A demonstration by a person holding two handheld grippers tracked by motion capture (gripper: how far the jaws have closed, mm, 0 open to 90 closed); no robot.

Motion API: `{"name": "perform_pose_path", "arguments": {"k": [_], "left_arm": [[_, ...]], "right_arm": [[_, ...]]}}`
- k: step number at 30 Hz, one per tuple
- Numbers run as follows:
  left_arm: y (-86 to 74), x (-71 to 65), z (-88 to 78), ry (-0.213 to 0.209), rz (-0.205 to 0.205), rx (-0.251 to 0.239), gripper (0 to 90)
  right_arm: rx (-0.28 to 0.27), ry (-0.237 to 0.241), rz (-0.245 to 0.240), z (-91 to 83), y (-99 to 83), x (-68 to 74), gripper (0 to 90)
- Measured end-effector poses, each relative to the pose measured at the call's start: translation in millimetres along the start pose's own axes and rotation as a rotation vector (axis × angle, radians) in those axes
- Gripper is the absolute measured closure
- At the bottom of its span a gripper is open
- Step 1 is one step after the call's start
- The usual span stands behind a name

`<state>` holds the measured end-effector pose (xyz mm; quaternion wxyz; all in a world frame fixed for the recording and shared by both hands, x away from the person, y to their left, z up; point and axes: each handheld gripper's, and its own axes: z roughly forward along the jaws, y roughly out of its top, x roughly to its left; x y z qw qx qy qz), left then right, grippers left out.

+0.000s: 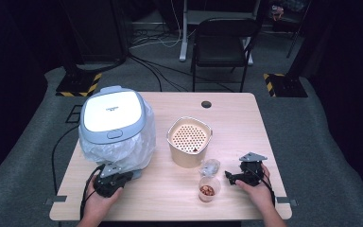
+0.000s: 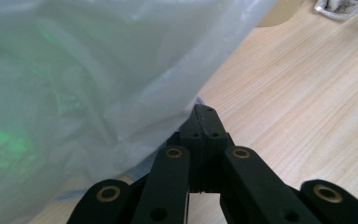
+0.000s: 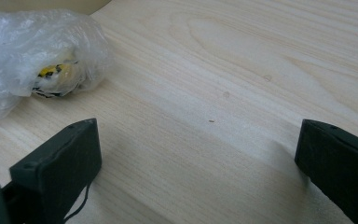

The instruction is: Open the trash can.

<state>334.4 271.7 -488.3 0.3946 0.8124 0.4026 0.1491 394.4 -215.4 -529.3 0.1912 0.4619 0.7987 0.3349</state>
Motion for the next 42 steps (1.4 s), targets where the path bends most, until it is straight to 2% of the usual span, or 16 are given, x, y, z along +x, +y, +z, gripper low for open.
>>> {"name": "perform_pose_path", "arguments": {"k": [2, 4, 6, 12, 16, 17, 19, 25, 26, 27, 29, 35, 37, 39, 40, 42], "left_arm": [[0.8, -1.3, -0.4, 0.048, -0.014, -0.001, 90.0], [1.5, 0.7, 1.2, 0.015, -0.003, 0.01, 90.0], [0.6, -1.2, 2.9, 0.041, -0.026, 0.001, 90.0], [-0.6, 0.4, 5.5, 0.036, -0.023, 0.009, 90.0], [-2.0, 4.8, 8.1, 0.054, 0.026, 0.016, 90.0], [-2.7, 4.0, 9.3, 0.04, -0.002, 0.009, 90.0], [-2.2, 7.4, 8.5, 0.052, 0.047, 0.015, 90.0], [-4.1, 4.7, 10.4, 0.073, 0.083, 0.016, 90.0], [-5.2, -0.1, 13.4, 0.038, 0.064, 0.011, 90.0], [-5.3, -5.3, 13.1, 0.091, 0.057, 0.017, 90.0], [-3.1, -4.4, 13.6, 0.1, 0.132, 0.033, 90.0], [-3.9, -1.1, 14.1, 0.077, 0.084, 0.027, 90.0], [-2.5, 2.8, 13.7, 0.086, 0.143, 0.034, 90.0], [-2.5, 2.9, 13.8, 0.086, 0.144, 0.035, 90.0], [-4.0, -0.2, 14.3, 0.081, 0.097, 0.033, 90.0], [-4.6, -1.7, 15.1, 0.079, 0.079, 0.028, 90.0]], "right_arm": [[0.0, 0.0, 0.0, 0.0, 0.0, 0.0, 0.0], [0.0, -0.002, -0.003, 0.1, 0.0, -0.3, 0.0], [0.0, -0.002, -0.002, 0.1, 0.0, -0.2, 0.0], [0.0, 0.001, -0.002, 0.0, 0.0, -0.2, 0.0], [-0.001, -0.001, -0.003, 0.1, 0.0, -0.3, 0.0], [-0.001, 0.0, -0.003, 0.1, 0.0, -0.3, 0.0], [0.0, -0.002, -0.003, 0.1, 0.0, -0.3, 0.0], [0.002, -0.005, 0.002, -0.2, -0.1, 0.2, 0.0], [0.0, -0.006, 0.004, -0.2, -0.1, 0.3, 0.0], [0.0, -0.006, 0.006, -0.3, -0.2, 0.4, 0.2], [-0.004, -0.007, 0.003, -0.5, -0.3, -0.1, 1.4], [-0.005, -0.01, 0.014, -2.2, 0.0, -1.2, 5.1], [-0.001, -0.011, 0.013, -2.8, 0.3, -1.3, 6.4], [-0.002, -0.012, 0.01, -3.3, 0.3, -1.9, 7.6], [-0.003, -0.009, 0.012, -3.4, 0.3, -1.9, 7.9], [-0.004, -0.01, 0.013, -3.4, 0.3, -1.9, 7.9]]}}
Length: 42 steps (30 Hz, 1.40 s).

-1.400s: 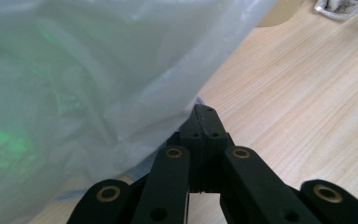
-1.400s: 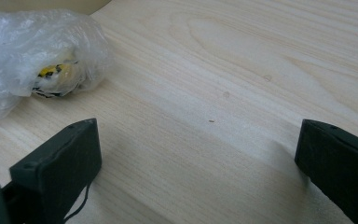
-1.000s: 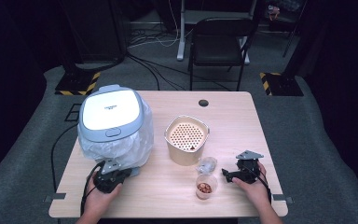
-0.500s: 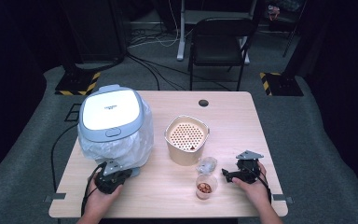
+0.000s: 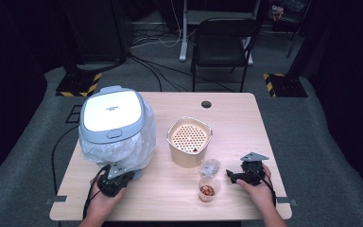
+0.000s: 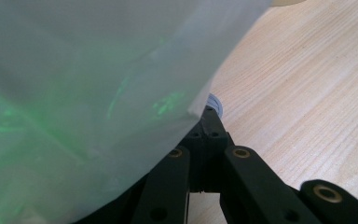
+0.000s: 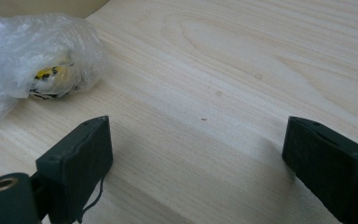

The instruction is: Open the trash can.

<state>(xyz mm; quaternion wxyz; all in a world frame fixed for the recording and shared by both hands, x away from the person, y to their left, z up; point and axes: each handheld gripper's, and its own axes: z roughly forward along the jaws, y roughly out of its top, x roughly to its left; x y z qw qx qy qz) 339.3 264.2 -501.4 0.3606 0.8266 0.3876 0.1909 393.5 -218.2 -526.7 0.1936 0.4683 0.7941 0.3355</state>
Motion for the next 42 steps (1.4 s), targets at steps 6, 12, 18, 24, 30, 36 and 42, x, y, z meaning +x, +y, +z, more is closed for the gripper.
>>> {"name": "perform_pose_path", "arguments": {"k": [6, 12, 18, 24, 30, 36, 42], "left_arm": [[0.1, -0.8, 0.9, 0.01, -0.01, 0.004, 90.0], [1.4, -0.8, 1.4, 0.006, -0.018, 0.025, 90.0], [2.4, -0.4, 3.4, 0.008, 0.002, 0.054, 90.0], [3.5, -3.4, 7.5, 0.023, 0.055, 0.096, 90.0], [3.5, -2.1, 9.8, 0.008, 0.03, 0.083, 90.0], [3.9, 0.8, 8.4, 0.008, 0.053, 0.104, 90.0], [4.8, 3.8, 9.7, -0.005, 0.078, 0.086, 90.0]], "right_arm": [[-0.001, -0.003, -0.005, 0.2, 0.3, -0.5, 8.0], [0.002, -0.006, -0.002, 0.2, 0.4, -0.2, 7.9], [0.001, -0.006, -0.005, 0.3, 0.4, -0.5, 8.0], [0.002, -0.005, 0.001, 0.2, 0.5, 0.0, 8.0], [0.004, -0.001, -0.001, 0.2, 0.7, -0.3, 8.4], [0.017, 0.014, 0.013, -3.2, 3.5, -1.6, 17.2], [0.023, 0.055, 0.01, -8.5, 9.6, 0.8, 24.9]]}}
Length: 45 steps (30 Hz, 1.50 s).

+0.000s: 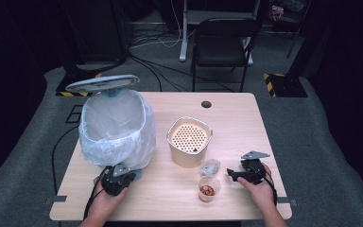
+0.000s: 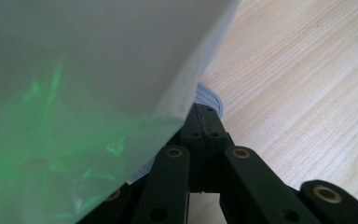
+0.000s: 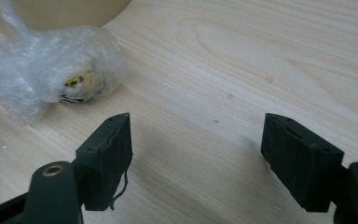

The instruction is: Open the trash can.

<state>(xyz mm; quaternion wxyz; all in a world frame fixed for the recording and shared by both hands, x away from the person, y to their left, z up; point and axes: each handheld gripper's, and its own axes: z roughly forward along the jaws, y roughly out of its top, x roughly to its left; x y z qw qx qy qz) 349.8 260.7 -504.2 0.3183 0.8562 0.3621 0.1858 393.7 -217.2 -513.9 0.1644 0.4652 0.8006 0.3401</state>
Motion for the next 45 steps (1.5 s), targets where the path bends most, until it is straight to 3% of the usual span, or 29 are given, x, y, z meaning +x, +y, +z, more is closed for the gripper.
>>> {"name": "perform_pose_path", "arguments": {"k": [10, 19, 22, 23, 25, 26, 27, 30, 31, 32, 34, 35, 36, 37, 38, 39, 45], "left_arm": [[0.2, -0.3, 0.0, -0.001, -0.003, 0.003, 90.0], [0.1, 0.2, 0.0, -0.001, 0.001, 0.002, 90.0], [-0.1, 0.1, 0.0, -0.002, -0.002, 0.0, 90.0], [0.5, 2.7, -1.4, 0.003, 0.035, 0.022, 90.0], [-0.2, -0.5, 0.1, -0.003, -0.01, -0.003, 90.0], [0.5, 2.6, -1.4, 0.004, 0.034, 0.022, 90.0], [-0.2, -0.6, 0.1, -0.002, -0.009, -0.003, 90.0], [0.0, -0.2, 0.0, 0.0, -0.002, -0.001, 90.0], [-0.7, -2.7, 0.0, 0.001, -0.037, 0.0, 90.0], [-0.1, -0.3, -0.1, 0.001, -0.003, 0.0, 90.0], [0.0, -0.1, -0.1, 0.001, 0.0, 0.001, 90.0], [-0.6, -2.4, 0.0, 0.002, -0.033, 0.0, 90.0], [0.0, -0.2, 0.0, 0.002, -0.001, 0.001, 90.0], [0.0, -0.1, 0.0, 0.002, -0.001, 0.001, 90.0], [-0.6, -2.7, -0.1, 0.003, -0.038, 0.001, 90.0], [0.1, -0.1, 0.0, 0.002, 0.0, 0.001, 90.0], [0.1, -0.1, -0.1, 0.003, 0.002, 0.002, 90.0]], "right_arm": [[-0.038, 0.042, -0.077, -13.6, 26.7, 15.1, 25.8], [-0.066, 0.071, -0.138, -4.0, 42.4, 29.6, 36.1], [-0.065, 0.088, -0.131, -2.2, 45.5, 32.7, 36.0], [-0.067, 0.095, -0.121, -1.8, 46.4, 33.7, 35.9], [-0.072, 0.101, -0.123, -1.5, 48.6, 35.1, 35.7], [-0.077, 0.105, -0.122, -1.0, 49.7, 36.3, 35.6], [-0.079, 0.111, -0.127, -0.6, 50.6, 37.0, 35.5], [-0.076, 0.132, -0.13, 2.6, 51.7, 40.3, 35.5], [-0.073, 0.136, -0.13, 3.9, 51.4, 41.0, 35.6], [-0.07, 0.139, -0.131, 5.5, 51.1, 41.3, 35.8], [-0.066, 0.142, -0.13, 8.8, 49.7, 41.2, 37.0], [-0.066, 0.15, -0.129, 10.4, 49.0, 40.8, 37.9], [-0.062, 0.156, -0.126, 11.5, 48.1, 40.7, 38.6], [-0.061, 0.159, -0.121, 12.7, 47.5, 41.1, 39.2], [-0.06, 0.162, -0.12, 13.4, 46.9, 41.8, 39.7], [-0.061, 0.163, -0.123, 13.9, 46.8, 42.4, 39.9], [-0.076, 0.183, -0.136, 11.6, 49.7, 46.1, 37.2]]}}
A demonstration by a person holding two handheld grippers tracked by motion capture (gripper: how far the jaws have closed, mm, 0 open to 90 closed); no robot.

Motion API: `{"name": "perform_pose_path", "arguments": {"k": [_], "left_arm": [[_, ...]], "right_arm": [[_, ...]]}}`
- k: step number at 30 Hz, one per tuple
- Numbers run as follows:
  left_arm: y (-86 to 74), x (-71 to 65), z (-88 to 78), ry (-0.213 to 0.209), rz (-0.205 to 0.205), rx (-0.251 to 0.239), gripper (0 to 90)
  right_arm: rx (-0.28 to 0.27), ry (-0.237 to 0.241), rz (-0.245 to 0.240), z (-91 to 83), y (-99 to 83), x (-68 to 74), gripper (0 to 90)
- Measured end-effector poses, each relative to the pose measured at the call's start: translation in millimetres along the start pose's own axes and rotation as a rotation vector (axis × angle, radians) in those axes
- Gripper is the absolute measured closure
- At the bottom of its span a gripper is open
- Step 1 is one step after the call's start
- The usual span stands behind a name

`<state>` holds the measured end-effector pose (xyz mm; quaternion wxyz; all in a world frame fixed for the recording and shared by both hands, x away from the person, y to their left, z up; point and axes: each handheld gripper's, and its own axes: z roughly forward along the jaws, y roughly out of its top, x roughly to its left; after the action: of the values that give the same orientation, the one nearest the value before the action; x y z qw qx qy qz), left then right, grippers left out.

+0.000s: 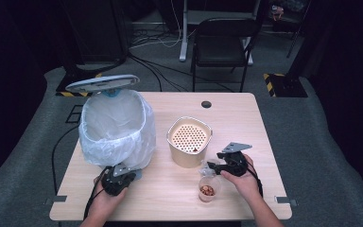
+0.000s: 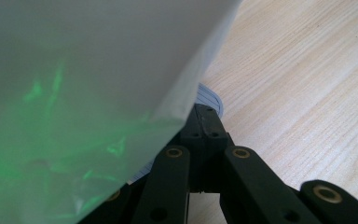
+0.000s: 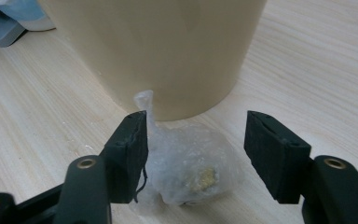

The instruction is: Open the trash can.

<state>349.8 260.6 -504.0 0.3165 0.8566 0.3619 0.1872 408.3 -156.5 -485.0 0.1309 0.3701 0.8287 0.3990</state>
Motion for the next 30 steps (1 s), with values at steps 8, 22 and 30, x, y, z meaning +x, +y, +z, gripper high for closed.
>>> {"name": "perform_pose_path", "arguments": {"k": [8, 22, 30], "left_arm": [[0.0, -0.4, 0.1, -0.002, -0.003, -0.002, 90.0], [-0.8, -3.0, -1.2, 0.006, -0.037, 0.019, 90.0], [-1.1, -2.7, -1.2, 0.005, -0.038, 0.018, 90.0]], "right_arm": [[0.052, 0.017, -0.005, 9.4, -3.6, 0.4, 33.4], [0.065, 0.022, -0.011, 15.2, -13.3, -2.3, 52.8], [0.062, 0.027, -0.038, 11.4, -11.2, 2.6, 72.4]]}}
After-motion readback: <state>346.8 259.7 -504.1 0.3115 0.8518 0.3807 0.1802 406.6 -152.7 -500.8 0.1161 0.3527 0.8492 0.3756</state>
